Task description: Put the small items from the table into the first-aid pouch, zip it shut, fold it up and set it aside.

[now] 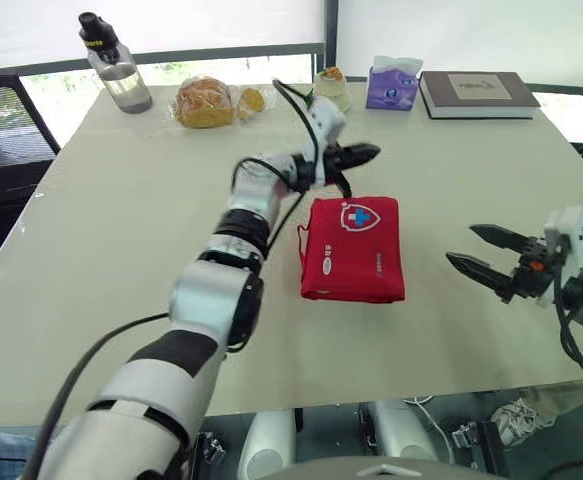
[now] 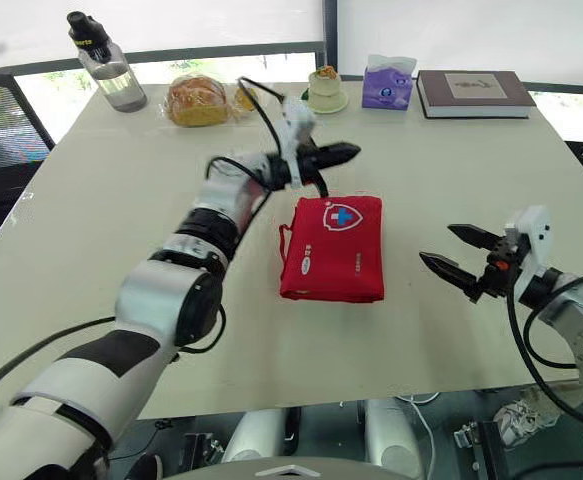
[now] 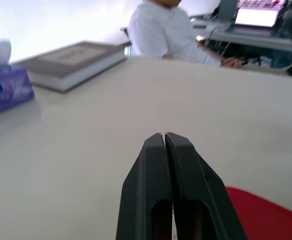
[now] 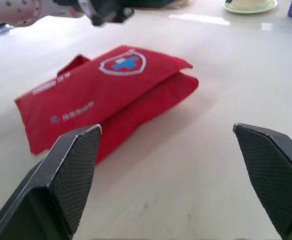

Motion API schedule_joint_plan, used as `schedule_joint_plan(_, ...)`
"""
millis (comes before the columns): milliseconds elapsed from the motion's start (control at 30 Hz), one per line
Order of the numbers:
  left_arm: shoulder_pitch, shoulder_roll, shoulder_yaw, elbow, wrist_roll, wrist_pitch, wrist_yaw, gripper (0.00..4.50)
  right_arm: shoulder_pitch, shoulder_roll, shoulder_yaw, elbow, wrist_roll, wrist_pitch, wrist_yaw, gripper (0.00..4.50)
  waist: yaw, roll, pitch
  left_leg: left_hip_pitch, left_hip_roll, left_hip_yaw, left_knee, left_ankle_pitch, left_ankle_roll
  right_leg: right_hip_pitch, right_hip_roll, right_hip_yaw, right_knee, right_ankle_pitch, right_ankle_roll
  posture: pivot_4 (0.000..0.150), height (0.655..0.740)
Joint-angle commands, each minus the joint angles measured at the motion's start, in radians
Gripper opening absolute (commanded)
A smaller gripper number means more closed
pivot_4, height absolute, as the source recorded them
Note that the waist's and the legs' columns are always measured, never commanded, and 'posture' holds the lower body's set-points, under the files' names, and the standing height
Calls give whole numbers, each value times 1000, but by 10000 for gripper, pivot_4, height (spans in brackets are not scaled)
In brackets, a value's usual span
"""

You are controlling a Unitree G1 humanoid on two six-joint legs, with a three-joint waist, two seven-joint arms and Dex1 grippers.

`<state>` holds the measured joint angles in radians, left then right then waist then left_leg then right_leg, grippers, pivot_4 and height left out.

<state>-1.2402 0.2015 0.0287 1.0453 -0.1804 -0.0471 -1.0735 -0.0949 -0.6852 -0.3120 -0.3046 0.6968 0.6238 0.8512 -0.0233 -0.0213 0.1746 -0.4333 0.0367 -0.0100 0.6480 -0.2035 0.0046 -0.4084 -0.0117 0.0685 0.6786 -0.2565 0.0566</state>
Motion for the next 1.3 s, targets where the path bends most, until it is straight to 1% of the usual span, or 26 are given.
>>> schedule_joint_plan(33, 56, 91, 7, -221, -70, 136, -152, 1054, -68, 22, 23, -34, 83, 124, -82, 45000, -5, 0, 0, 0, 0, 0, 0, 0, 0, 0, 0, 0, 0, 0, 0, 1500, 7400)
schedule_joint_plan(100, 119, 161, -4, -364, -102, 234, -221, 1054, -116, 56, 40, -28, 130, 194, -136, 45000, -9, 0, 0, 0, 0, 0, 0, 0, 0, 0, 0, 0, 0, 0, 0, 1500, 7400)
schedule_joint_plan(200, 230, 275, -27, -581, -126, 330, -295, 1054, -191, 96, 75, 9, 156, 281, -196, 45000, -23, 1, 1, 0, 1, 1, 0, 0, 0, 0, 0, 1, 1, 0, 0, 1500, 7400)
schedule_joint_plan(333, 361, 384, -14, -831, -185, 460, -303, 1054, -272, 130, 127, 71, 170, 372, -233, 45000, -17, 1, 1, 0, 1, 0, 1, 0, 0, 0, 0, 1, 1, 0, 0, 1500, 7400)
schedule_joint_plan(433, 480, 460, 16, -1024, -261, 565, -295, 1054, -335, 184, 154, 166, 148, 436, -306, 45000, -14, 1, 1, 0, 1, 1, 1, 0, 0, 0, -1, 0, 1, 0, 0, 1500, 7400)
schedule_joint_plan(600, 621, 569, 91, -1226, -374, 686, -274, 1054, -393, 237, 178, 240, 185, 556, -316, 45000, -16, 1, 1, 0, 1, 2, 1, 0, 0, 0, -1, 0, 0, 0, 0, 1500, 7400)
schedule_joint_plan(767, 690, 648, 150, -1320, -460, 775, -237, 1054, -400, 256, 228, 268, 167, 592, -290, 45000, -17, 1, 1, 0, 1, 1, 1, 0, 0, 0, -1, 0, 0, 0, 0, 1500, 7400)
schedule_joint_plan(800, 707, 673, 152, -1333, -465, 784, -243, 3259, -401, 261, 225, 269, 170, 594, -290, 42536, -18, 1, 2, 0, 1, 1, 1, 0, 0, 0, -1, 0, 0, 0, 0, 1500, 7400)
schedule_joint_plan(867, 738, 714, 157, -1354, -484, 798, -261, 9116, -403, 273, 217, 273, 175, 600, -292, 36909, -18, 1, 2, 0, 1, 1, 1, 0, 0, -1, -1, 0, 0, 0, 0, 1500, 7400)
schedule_joint_plan(1000, 758, 750, 173, -1361, -514, 796, -255, 27573, -407, 303, 184, 283, 178, 593, -315, 18043, -18, 1, 2, 0, 1, 1, 1, 0, 0, -1, -1, 0, 0, 0, 0, 1500, 7400)
schedule_joint_plan(1100, 749, 757, 170, -1359, -523, 786, -245, 41452, -415, 334, 122, 292, 194, 588, -357, 4341, -18, 1, 2, 0, 2, 1, 1, 0, 0, -1, 0, 0, 0, 0, 0, 1500, 7400)
schedule_joint_plan(1133, 743, 755, 168, -1358, -527, 784, -239, 44720, -419, 345, 99, 295, 202, 587, -374, 718, -18, 1, 2, 0, 2, 2, 1, 0, 0, -1, 0, 0, 0, 0, 0, 1500, 7400)
schedule_joint_plan(1233, 713, 737, 164, -1353, -541, 786, -208, 44720, -437, 387, 22, 304, 213, 547, -442, 718, -16, 1, 2, 0, 2, 2, 1, 0, 0, -1, 0, 0, 0, 0, 0, 1500, 7400)
schedule_joint_plan(1300, 678, 714, 156, -1336, -526, 770, -163, 44720, -473, 444, -65, 335, 205, 463, -547, 718, -17, 1, 2, 0, 1, 2, 1, 0, 0, -1, -1, 1, 0, 0, 0, 1500, 7400)
